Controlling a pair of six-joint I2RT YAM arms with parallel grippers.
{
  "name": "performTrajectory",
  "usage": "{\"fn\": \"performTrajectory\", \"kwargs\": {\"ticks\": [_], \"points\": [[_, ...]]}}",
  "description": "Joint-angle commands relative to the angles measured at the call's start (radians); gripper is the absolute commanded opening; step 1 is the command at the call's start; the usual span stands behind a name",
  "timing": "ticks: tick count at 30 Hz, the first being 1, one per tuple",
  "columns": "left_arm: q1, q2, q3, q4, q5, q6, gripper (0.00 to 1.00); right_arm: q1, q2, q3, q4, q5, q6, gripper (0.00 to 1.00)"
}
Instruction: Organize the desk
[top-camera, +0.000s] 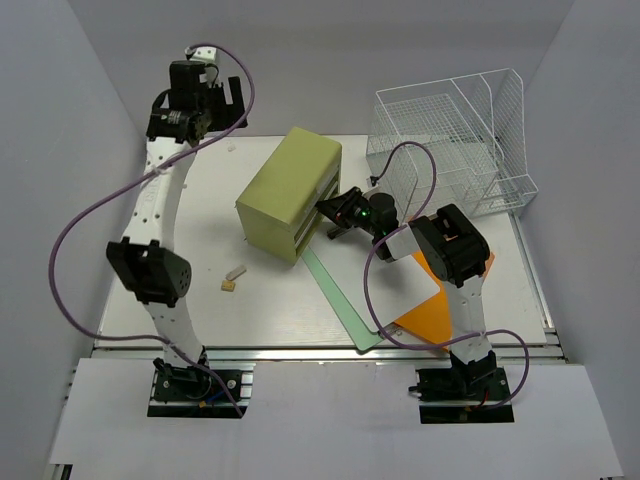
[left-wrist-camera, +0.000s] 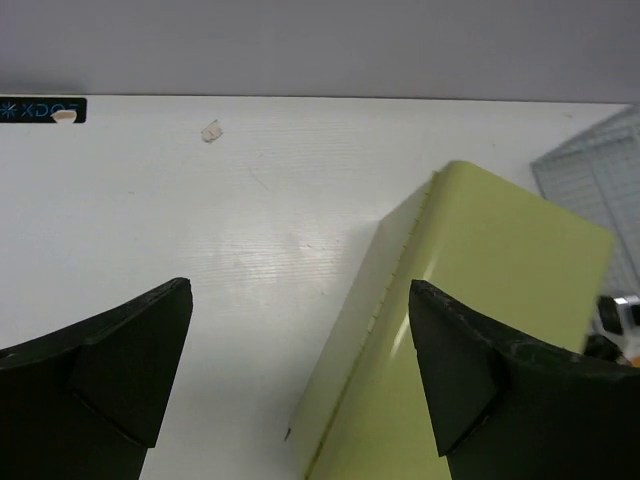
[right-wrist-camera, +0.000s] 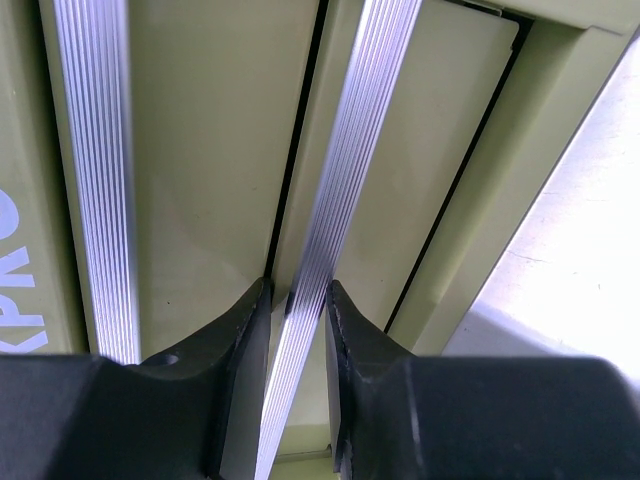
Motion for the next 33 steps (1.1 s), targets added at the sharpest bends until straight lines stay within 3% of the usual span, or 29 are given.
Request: {"fn": "performTrajectory", "kwargs": {"ticks": [1,5,11,19,25,29,33], "points": [[-0.030,-0.099,-0.082,-0.064,0.134,0.019,0.98,-0.006,-0.020,0.005,-0.095,0.037,-0.069,0.00],[-0.192,-0.121,-0.130,-0.118,0.093,0.092,0.98,-0.007,-0.024,-0.001,-0.103,0.032,-0.069,0.00],[-0.311,-0.057,-0.079,-0.264,0.070,0.085,0.98,-0.007,-0.041,-0.005,-0.129,0.021,-0.081,0.00],[-0.473,-0.035,-0.170,-0.284,-0.274,0.062,0.98,-0.006,-0.053,-0.015,-0.143,0.017,-0.089,0.00],[-0.503,-0.036,-0.267,-0.224,-0.265,0.083,0.98,-0.006,-0.050,-0.021,-0.144,0.020,-0.086,0.00],[-0.506,0.016,-0.283,-0.224,-0.470,0.054,0.98,-0.006,-0.050,-0.024,-0.141,0.017,-0.084,0.00],[-0.506,0.085,-0.262,-0.261,-0.556,0.014,0.98,-0.012,-0.064,-0.042,-0.135,0.012,-0.084,0.00]]}}
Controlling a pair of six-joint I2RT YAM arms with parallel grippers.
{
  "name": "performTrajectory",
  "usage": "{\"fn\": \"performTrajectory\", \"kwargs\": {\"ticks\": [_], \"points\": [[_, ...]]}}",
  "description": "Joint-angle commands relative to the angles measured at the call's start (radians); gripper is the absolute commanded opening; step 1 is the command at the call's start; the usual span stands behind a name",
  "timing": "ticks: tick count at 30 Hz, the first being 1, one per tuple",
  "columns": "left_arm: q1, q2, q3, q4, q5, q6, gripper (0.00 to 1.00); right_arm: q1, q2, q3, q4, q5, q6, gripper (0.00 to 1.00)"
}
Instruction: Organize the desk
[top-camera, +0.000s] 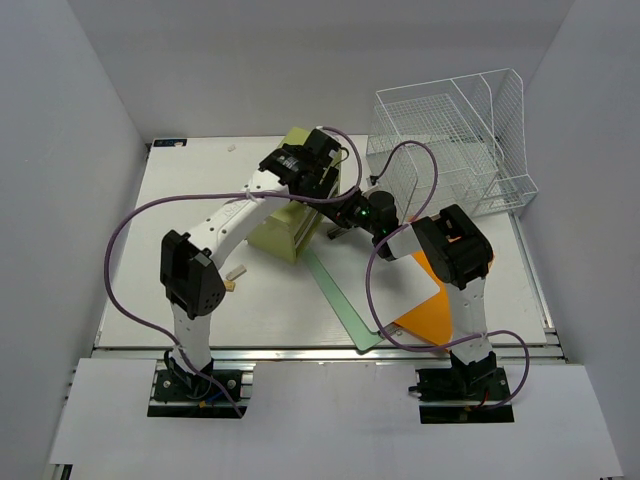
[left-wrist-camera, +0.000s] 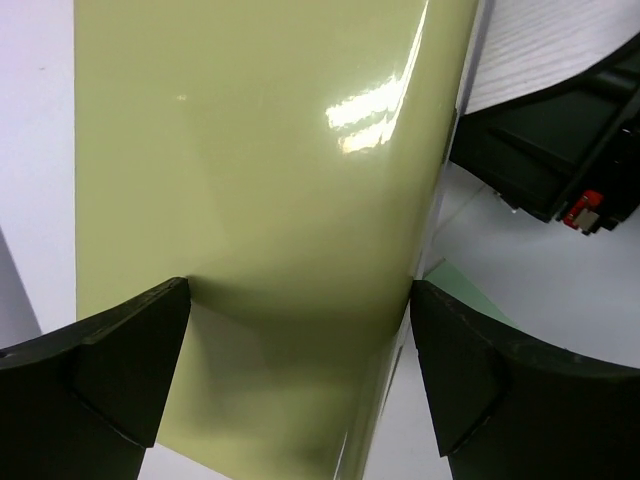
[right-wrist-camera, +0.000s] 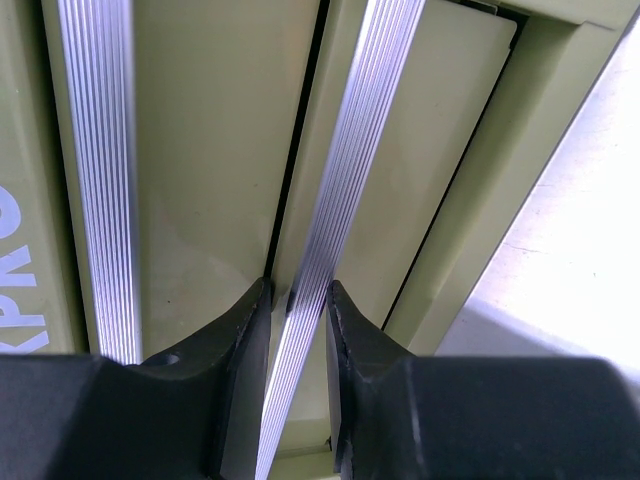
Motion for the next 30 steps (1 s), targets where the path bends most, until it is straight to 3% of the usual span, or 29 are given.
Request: {"fn": "performTrajectory", "kwargs": {"ticks": [1,20,30], "points": [[0.016,0.076,-0.034,-0.041,-0.127,-0.045,0.98,-0.015,-0.035,-0.046,-0.060,0.005,-0.058,0.00],[0.048,0.171,-0.034,-0.055,-0.149,-0.080,0.95,-0.099,-0.213,-0.240,-0.114,-0.052,-0.149,0.00],[0.056,0.168,-0.022,-0.053,-0.094,-0.077,0.94,-0.110,-0.261,-0.213,-0.222,-0.078,-0.245,0.00]]}}
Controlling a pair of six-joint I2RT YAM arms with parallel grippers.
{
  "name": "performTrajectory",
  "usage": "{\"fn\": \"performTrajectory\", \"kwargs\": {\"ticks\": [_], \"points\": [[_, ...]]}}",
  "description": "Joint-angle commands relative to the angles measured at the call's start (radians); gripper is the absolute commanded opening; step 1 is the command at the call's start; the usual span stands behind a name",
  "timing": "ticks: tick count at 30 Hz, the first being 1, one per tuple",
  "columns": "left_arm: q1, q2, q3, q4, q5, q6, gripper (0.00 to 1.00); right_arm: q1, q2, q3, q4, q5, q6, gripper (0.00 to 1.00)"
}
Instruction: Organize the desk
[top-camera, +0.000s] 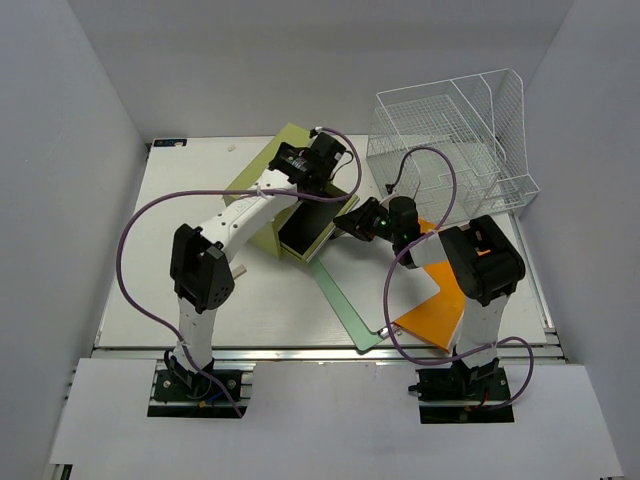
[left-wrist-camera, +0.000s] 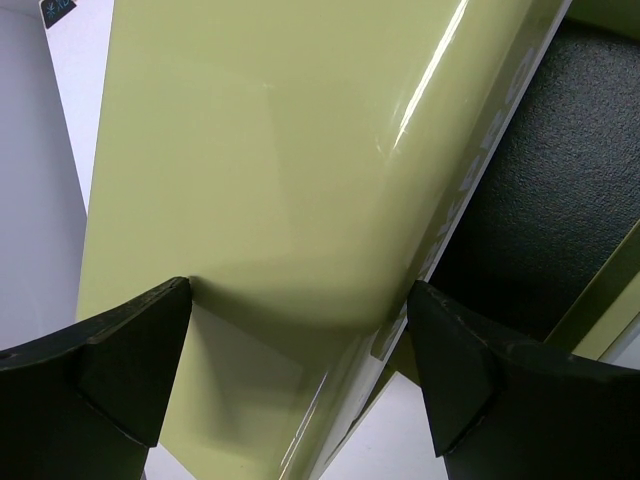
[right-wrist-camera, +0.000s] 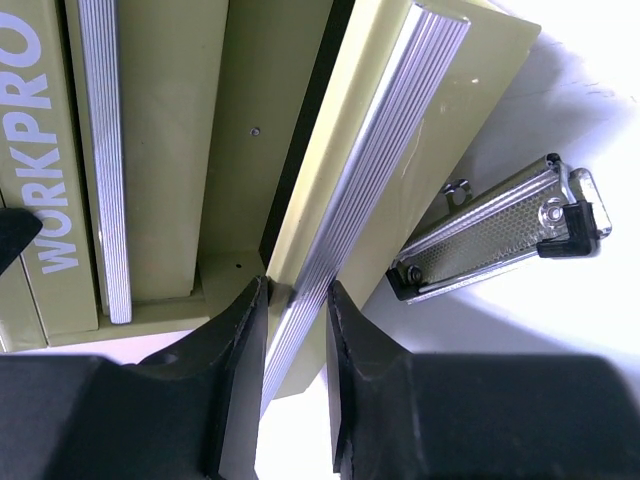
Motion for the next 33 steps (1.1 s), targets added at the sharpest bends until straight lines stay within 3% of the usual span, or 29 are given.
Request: {"fn": "performTrajectory", "kwargs": {"ticks": [1,2,3,5,7,11,12,13,20,25,30,33], "points": [[0.062,0.082,-0.044,-0.055,0.115,-0.066,0.94,-0.035,-0.043,0.010,-0.077,0.022,-0.126,0.00],[0.062,0.080,-0.042,-0.054,0.118,-0.066,0.94,-0.037,-0.049,0.011,-0.091,0.027,-0.133,0.01],[0.062,0.079,-0.039,-0.054,0.129,-0.065,0.94,-0.035,-0.057,0.016,-0.103,0.036,-0.149,0.12],[0.062,0.077,-0.022,-0.057,0.138,-0.066,0.94,-0.037,-0.075,0.023,-0.124,0.035,-0.163,0.15],[0.062,0.076,0.007,-0.072,0.164,-0.069,0.94,-0.037,-0.097,0.034,-0.152,0.019,-0.186,0.25],[0.062,0.041,0.111,-0.072,0.230,-0.069,0.98,-0.027,-0.154,0.052,-0.215,0.018,-0.243,0.58],[0.060,0.010,0.120,-0.065,0.246,-0.068,0.98,-0.027,-0.166,0.060,-0.230,0.018,-0.255,0.77],[0.062,-0.007,0.128,-0.054,0.273,-0.068,0.98,-0.026,-0.189,0.066,-0.267,0.016,-0.267,0.89],[0.060,-0.130,0.166,-0.031,0.306,-0.104,0.98,-0.021,-0.278,0.079,-0.417,0.010,-0.333,0.89],[0.062,-0.271,0.120,-0.130,0.212,-0.323,0.98,0.043,-0.387,0.072,-0.551,0.025,-0.436,0.89],[0.069,-0.531,-0.128,-0.265,0.154,-0.656,0.98,0.147,-0.459,0.086,-0.715,0.122,-0.561,0.89],[0.147,-0.709,-0.400,-0.350,0.174,-0.937,0.98,0.157,-0.541,0.051,-0.773,0.121,-0.579,0.89]]}}
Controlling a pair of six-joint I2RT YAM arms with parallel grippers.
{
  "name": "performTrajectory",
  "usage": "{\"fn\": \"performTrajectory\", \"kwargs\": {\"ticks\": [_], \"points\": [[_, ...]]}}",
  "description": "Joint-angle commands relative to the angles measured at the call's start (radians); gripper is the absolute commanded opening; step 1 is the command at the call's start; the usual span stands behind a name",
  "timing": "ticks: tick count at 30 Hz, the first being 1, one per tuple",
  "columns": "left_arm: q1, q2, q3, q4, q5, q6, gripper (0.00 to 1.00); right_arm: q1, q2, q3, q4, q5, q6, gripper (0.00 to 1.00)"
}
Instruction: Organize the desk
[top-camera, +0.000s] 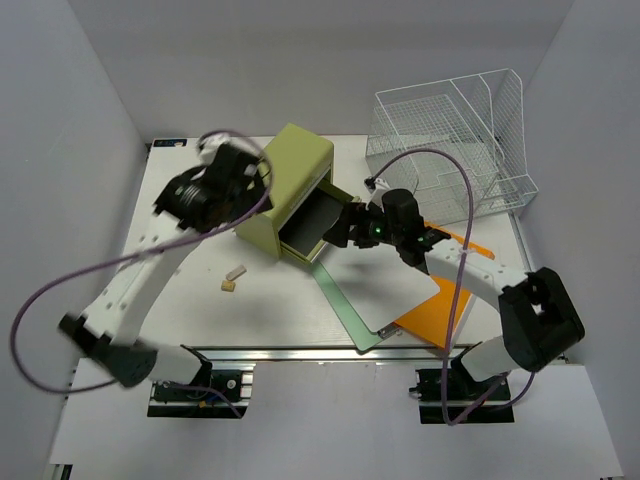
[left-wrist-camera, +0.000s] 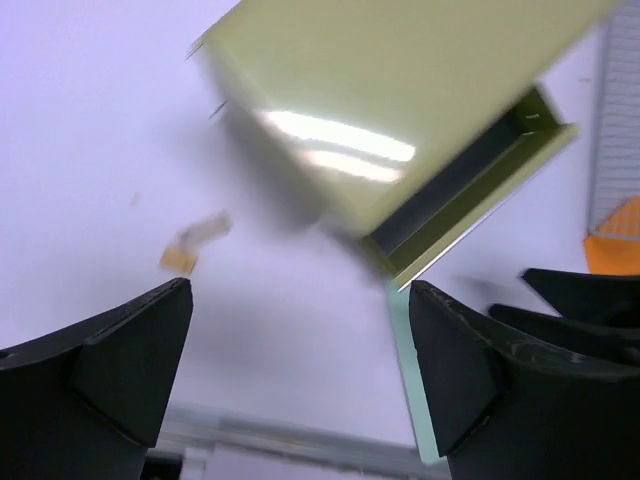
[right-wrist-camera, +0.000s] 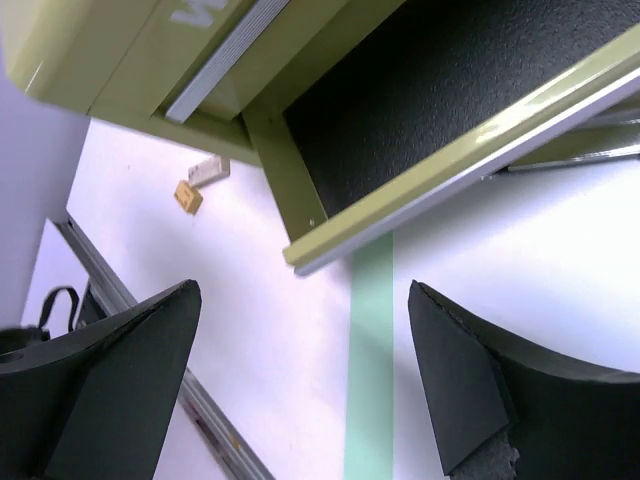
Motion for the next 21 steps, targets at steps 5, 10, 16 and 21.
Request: {"fn": "performTrajectory", "kwargs": {"ticks": [5,10,16,21], "points": [[0.245,-0.425,-0.748,0.051,0.224,-0.452,0.98,0.007,-0.189,-0.042,-0.178,0.080,-0.114,0.89],[0.264,-0.380,-0.892,0.224,0.306,-0.445,0.98,0.012,-0.254,-0.052,-0.259,0.105,-0.135,0.89],[0.273,-0.171,-0.883,0.310,0.185,-0.348,0.98,0.012,-0.294,-0.080,-0.270,0.159,-0.129,0.89],[0.353,-0.114,-0.973,0.445,0.241,-0.284,0.92,0.012,-0.305,-0.071,-0.301,0.212,-0.126,0.89]]}}
